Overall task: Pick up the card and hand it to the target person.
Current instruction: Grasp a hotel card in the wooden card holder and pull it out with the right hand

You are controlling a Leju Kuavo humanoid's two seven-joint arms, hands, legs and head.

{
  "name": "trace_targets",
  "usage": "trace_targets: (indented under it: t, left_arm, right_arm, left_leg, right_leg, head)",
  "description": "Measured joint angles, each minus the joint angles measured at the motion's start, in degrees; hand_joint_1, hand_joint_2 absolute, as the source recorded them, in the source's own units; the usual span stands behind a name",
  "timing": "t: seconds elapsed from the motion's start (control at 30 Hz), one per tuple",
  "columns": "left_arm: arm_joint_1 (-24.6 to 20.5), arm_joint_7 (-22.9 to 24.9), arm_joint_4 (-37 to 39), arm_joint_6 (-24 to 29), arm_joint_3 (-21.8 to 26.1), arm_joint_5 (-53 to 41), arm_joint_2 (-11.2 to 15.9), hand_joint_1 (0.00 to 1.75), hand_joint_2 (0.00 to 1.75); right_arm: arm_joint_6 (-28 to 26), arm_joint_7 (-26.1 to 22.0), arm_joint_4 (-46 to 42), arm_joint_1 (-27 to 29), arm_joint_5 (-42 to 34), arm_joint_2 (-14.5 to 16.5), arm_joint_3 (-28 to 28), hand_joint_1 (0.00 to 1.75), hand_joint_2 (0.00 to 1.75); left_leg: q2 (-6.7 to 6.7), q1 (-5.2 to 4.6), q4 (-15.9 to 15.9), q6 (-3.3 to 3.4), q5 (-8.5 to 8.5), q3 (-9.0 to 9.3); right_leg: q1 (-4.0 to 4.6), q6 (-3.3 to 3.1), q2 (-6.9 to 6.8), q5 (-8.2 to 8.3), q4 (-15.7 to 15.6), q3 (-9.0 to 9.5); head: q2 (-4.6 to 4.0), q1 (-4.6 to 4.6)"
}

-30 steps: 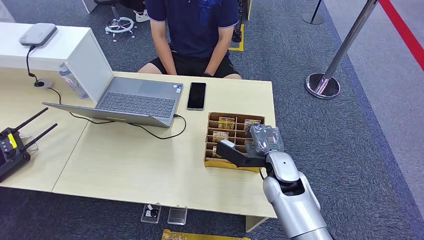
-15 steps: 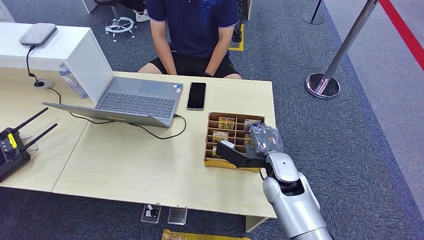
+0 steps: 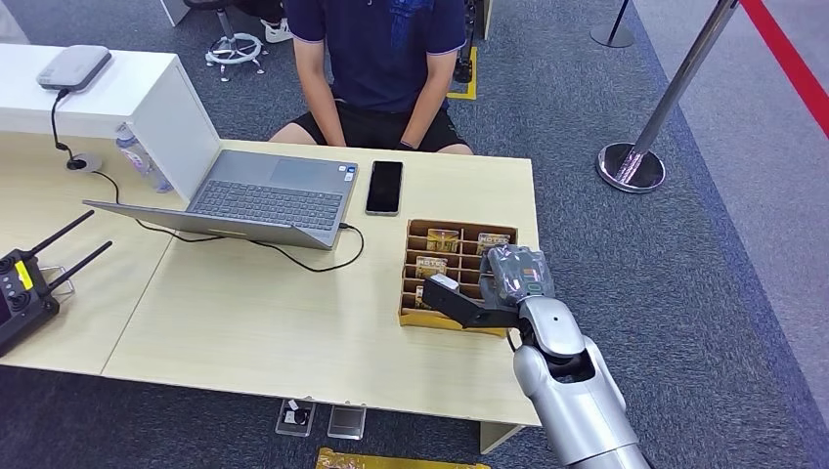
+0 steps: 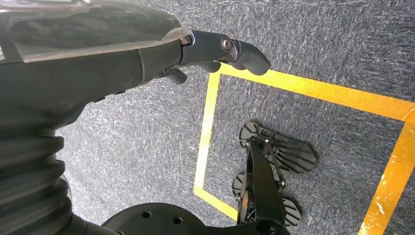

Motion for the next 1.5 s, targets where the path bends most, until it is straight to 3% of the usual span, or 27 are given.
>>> trace_targets:
  t: [0.1,0.23,0.27,0.4,1.5]
  left_arm:
    - [0.00,-0.01,0.00,0.01,0.00,-0.01,0.00,0.00,1.75]
    - [0.01,-0.58,0.00,-0.48,-0.01,-0.35,0.00,0.00,0.00]
    - [0.01,-1.00,0.00,-0.88,-0.02,-0.38,0.00,0.00,0.00]
    - [0.03,-3.56,0.00,-2.29,-0.33,-0.46,0.00,0.00,1.75]
    - [0.27,-3.38,0.00,-0.72,-1.84,0.15,0.36,0.00,1.75]
  right_arm:
    - [0.00,0.00,0.00,0.00,0.00,0.00,0.00,1.17,1.75]
    - [-0.04,0.00,0.00,0.00,0.00,0.00,0.00,1.40,1.75]
    - [-0.07,-0.01,0.00,0.00,0.00,0.00,-0.01,1.41,1.75]
    - [-0.14,-0.13,0.00,-0.01,0.04,-0.01,-0.08,1.50,1.75]
    - [-0.77,-1.14,-0.12,0.00,0.39,-0.04,-0.35,1.54,1.75]
  left_leg:
    - [0.00,0.00,0.00,0.00,0.00,0.00]
    - [0.00,0.00,0.00,0.00,0.00,0.00]
    - [0.00,0.00,0.00,0.00,0.00,0.00]
    - [0.00,0.00,0.00,0.00,0.00,0.01]
    - [0.00,0.00,0.00,0.00,0.00,0.01]
  right_leg:
    - [0.00,0.00,0.00,0.00,0.00,0.00]
    - [0.00,0.00,0.00,0.00,0.00,0.00]
    - [0.00,0.00,0.00,0.00,0.00,0.00]
    - [0.00,0.00,0.00,0.00,0.00,0.00]
    - [0.00,0.00,0.00,0.00,0.00,0.00]
  head:
    - [0.00,0.00]
    - [0.00,0.00]
    - [0.00,0.01]
    - [0.00,0.01]
    - [0.00,-0.01]
